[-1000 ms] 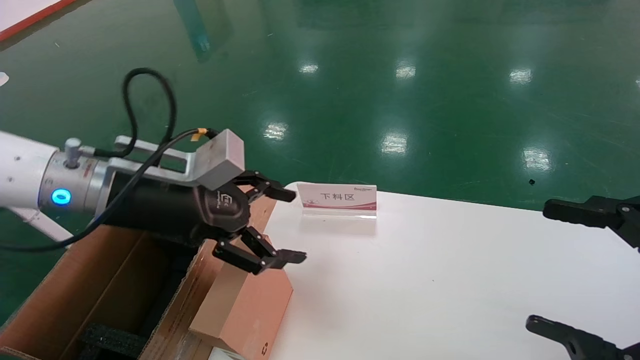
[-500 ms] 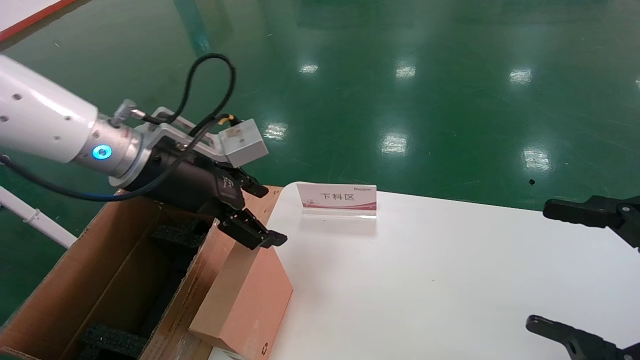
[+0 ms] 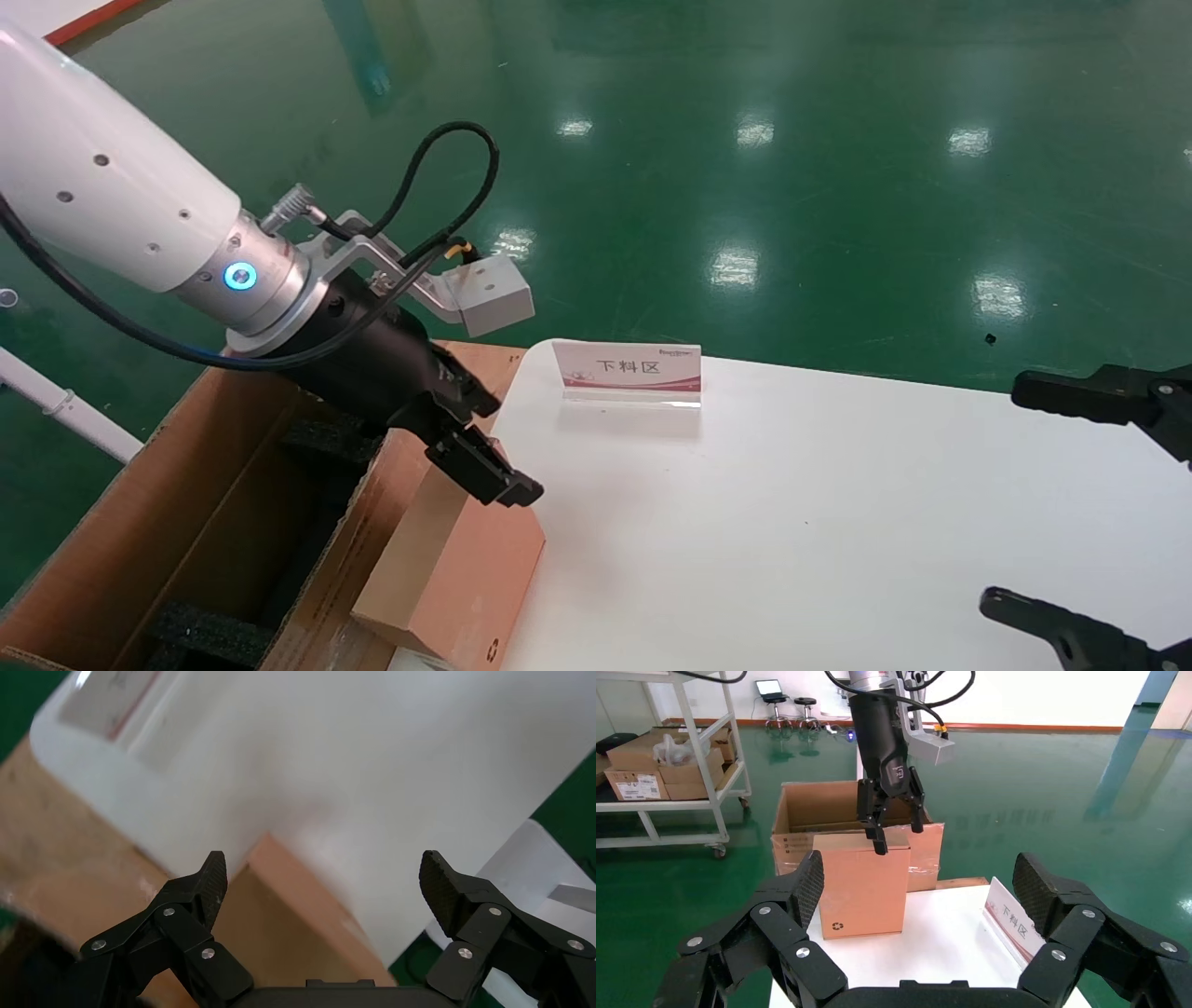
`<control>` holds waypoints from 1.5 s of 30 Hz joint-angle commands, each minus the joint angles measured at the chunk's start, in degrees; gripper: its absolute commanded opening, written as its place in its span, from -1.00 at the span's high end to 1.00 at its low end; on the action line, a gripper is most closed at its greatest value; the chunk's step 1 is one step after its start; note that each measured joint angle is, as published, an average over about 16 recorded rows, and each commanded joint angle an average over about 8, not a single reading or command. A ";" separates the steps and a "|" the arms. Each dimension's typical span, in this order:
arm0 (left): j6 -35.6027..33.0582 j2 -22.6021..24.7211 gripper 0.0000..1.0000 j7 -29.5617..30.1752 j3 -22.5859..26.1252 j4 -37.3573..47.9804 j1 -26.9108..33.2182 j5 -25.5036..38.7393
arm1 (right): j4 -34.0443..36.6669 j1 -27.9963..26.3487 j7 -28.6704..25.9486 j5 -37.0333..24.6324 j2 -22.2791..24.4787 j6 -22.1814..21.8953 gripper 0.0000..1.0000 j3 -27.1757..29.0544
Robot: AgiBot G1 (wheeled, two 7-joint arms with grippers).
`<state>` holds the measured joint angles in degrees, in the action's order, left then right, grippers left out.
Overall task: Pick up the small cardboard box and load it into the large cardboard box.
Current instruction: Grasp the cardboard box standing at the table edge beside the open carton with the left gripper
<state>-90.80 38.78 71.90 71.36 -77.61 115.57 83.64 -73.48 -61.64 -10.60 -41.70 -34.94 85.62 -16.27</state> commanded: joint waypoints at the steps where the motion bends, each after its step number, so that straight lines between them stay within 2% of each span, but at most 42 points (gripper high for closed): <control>1: -0.05 0.49 -1.00 2.22 3.08 0.00 2.02 0.19 | 0.00 0.00 0.00 0.01 0.00 0.00 -1.00 -0.01; 10: 0.13 3.20 -1.00 10.53 17.19 0.00 9.78 -0.39 | 0.00 -0.01 0.02 0.03 0.02 -0.02 -1.00 -0.04; 19: 0.93 5.73 -1.00 15.26 27.12 -0.04 14.71 -3.25 | 0.00 -0.02 0.04 0.06 0.03 -0.04 -1.00 -0.08; 29: 2.49 6.58 -1.00 16.85 31.87 -0.09 16.61 -6.29 | 0.00 -0.03 0.06 0.08 0.05 -0.05 -1.00 -0.12; 45: 4.40 6.79 -1.00 16.23 34.57 -0.14 14.23 -8.37 | 0.00 -0.04 0.09 0.12 0.07 -0.08 -1.00 -0.18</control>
<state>-86.37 45.58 88.17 106.00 -77.74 129.83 75.46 -73.48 -61.68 -10.51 -41.58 -34.87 85.54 -16.45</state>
